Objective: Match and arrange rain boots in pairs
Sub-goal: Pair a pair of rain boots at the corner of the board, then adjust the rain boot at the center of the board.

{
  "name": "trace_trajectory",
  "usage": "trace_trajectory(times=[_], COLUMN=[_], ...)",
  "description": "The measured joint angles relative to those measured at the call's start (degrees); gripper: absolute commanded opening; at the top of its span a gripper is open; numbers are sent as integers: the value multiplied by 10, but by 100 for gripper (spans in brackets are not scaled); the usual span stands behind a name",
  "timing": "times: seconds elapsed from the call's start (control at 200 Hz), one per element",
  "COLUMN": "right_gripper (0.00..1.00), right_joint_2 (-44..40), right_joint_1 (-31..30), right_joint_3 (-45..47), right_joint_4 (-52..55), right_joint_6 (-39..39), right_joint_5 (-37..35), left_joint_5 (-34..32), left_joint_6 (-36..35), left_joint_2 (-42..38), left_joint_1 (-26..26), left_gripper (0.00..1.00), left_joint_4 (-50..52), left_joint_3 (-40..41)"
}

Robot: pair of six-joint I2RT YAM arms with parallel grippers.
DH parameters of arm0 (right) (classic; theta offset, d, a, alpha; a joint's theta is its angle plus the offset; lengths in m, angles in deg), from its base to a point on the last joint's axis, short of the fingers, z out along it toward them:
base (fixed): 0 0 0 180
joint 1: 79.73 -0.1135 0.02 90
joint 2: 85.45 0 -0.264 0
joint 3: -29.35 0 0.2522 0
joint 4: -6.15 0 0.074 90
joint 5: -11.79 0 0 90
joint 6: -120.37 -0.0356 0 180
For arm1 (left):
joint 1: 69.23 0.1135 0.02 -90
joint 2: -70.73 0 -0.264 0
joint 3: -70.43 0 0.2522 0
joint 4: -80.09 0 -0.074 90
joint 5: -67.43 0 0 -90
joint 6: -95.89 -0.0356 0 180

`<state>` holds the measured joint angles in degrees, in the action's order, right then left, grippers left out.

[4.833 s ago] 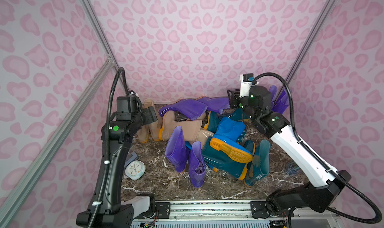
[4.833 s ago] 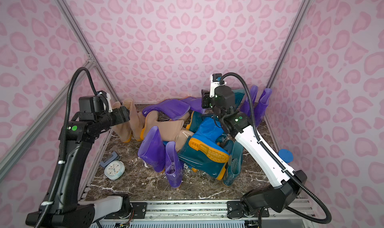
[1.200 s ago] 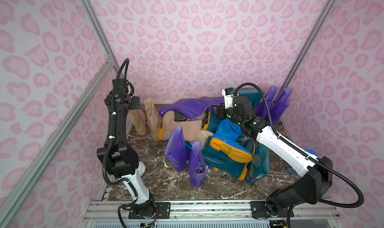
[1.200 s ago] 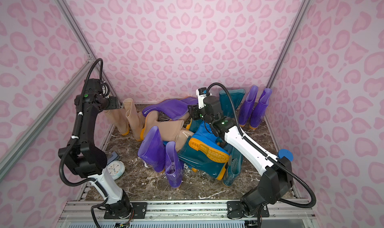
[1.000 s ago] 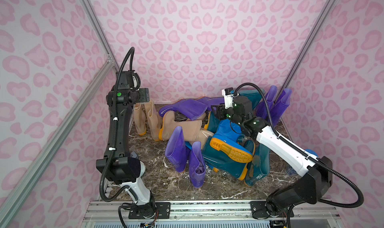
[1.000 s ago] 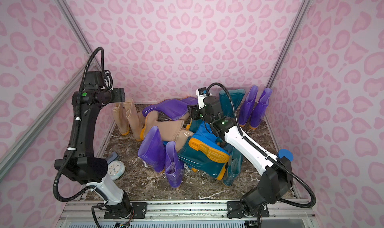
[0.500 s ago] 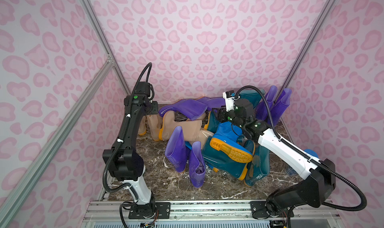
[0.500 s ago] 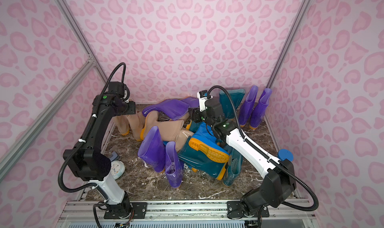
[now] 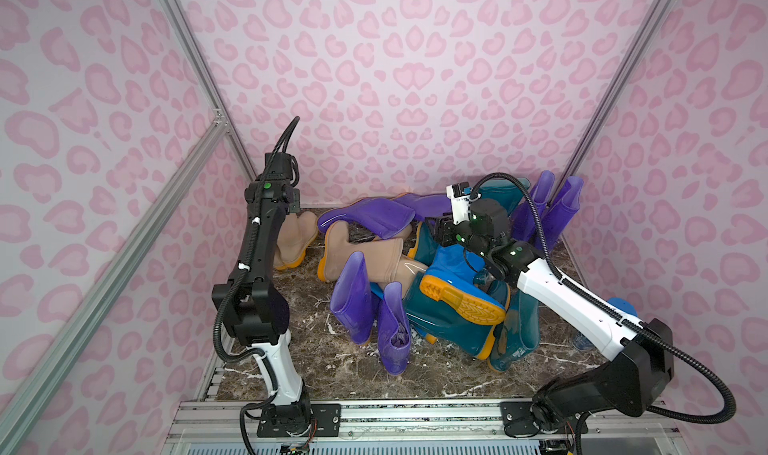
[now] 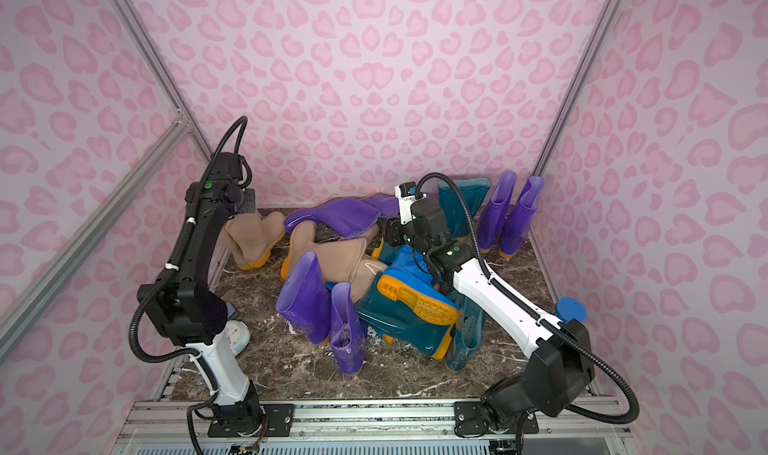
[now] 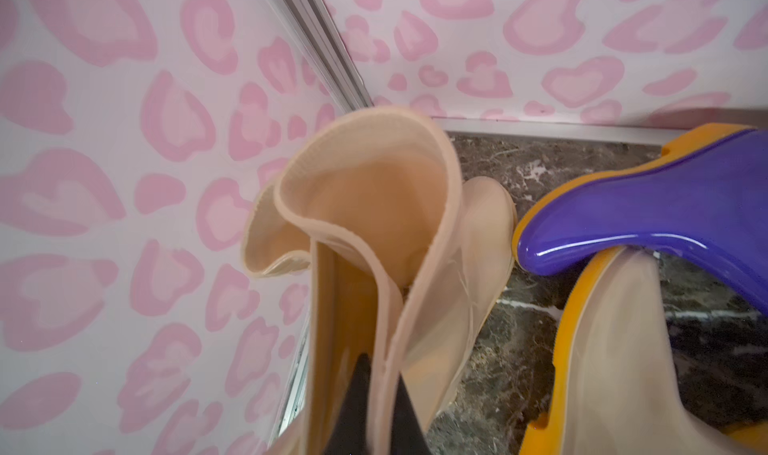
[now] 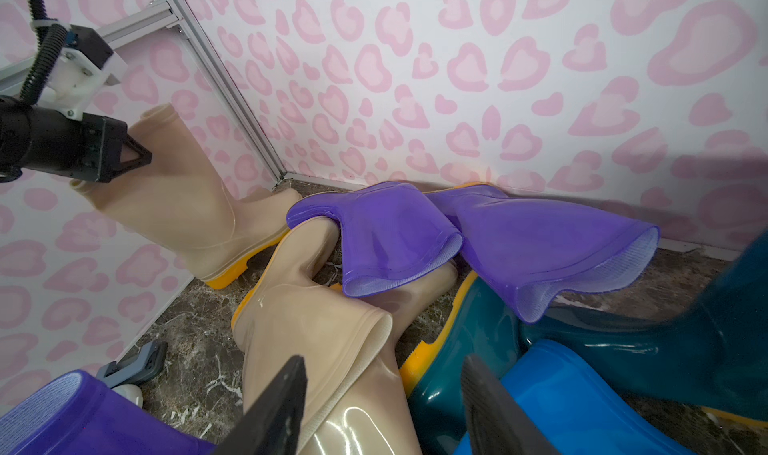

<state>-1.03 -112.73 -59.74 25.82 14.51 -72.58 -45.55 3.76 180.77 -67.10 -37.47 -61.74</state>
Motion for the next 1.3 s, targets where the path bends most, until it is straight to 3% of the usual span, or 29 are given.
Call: trace_trajectory(times=[0.365, 0.39, 0.425, 0.47, 0.51, 0.54, 0.595, 0.66, 0.785, 0.965, 1.14, 1.3], right_gripper=[60, 60, 60, 61, 62, 62, 63, 63, 63, 63, 65, 69], right_joint_2=[5, 5, 5, 5, 5, 4, 0, -5, -13, -17, -23, -13], right_joint_1=[0, 0, 0, 0, 0, 0, 0, 0, 0, -2, -4, -4], right_joint_3=[-3, -3, -3, -3, -3, -3, -3, -3, -3, -1, 5, 4], right_joint_4=[0, 0, 0, 0, 2, 4, 8, 12, 13, 14, 12, 9], right_joint_6=[0, 0, 0, 0, 0, 1, 3, 5, 7, 11, 11, 13], right_joint_5=[0, 0, 0, 0, 0, 0, 0, 0, 0, 0, 0, 1], left_joint_5=[37, 38, 49, 63, 76, 88, 104, 118, 156, 219, 260, 291], left_joint_6=[64, 74, 85, 99, 112, 121, 132, 143, 149, 143, 125, 133], left_joint_2=[54, 53, 47, 37, 29, 23, 13, -5, -49, -135, -236, -299], left_joint_1=[-9, -12, -16, -23, -27, -30, -31, -30, -30, -62, -152, -191], left_gripper=[2, 8, 25, 34, 51, 58, 64, 81, 90, 92, 92, 89], left_joint_4=[6, 5, 4, -2, -4, -3, -3, -1, 15, 46, 96, 116], left_joint_3=[-13, -10, 0, 17, 29, 35, 38, 35, 2, 20, 152, 269])
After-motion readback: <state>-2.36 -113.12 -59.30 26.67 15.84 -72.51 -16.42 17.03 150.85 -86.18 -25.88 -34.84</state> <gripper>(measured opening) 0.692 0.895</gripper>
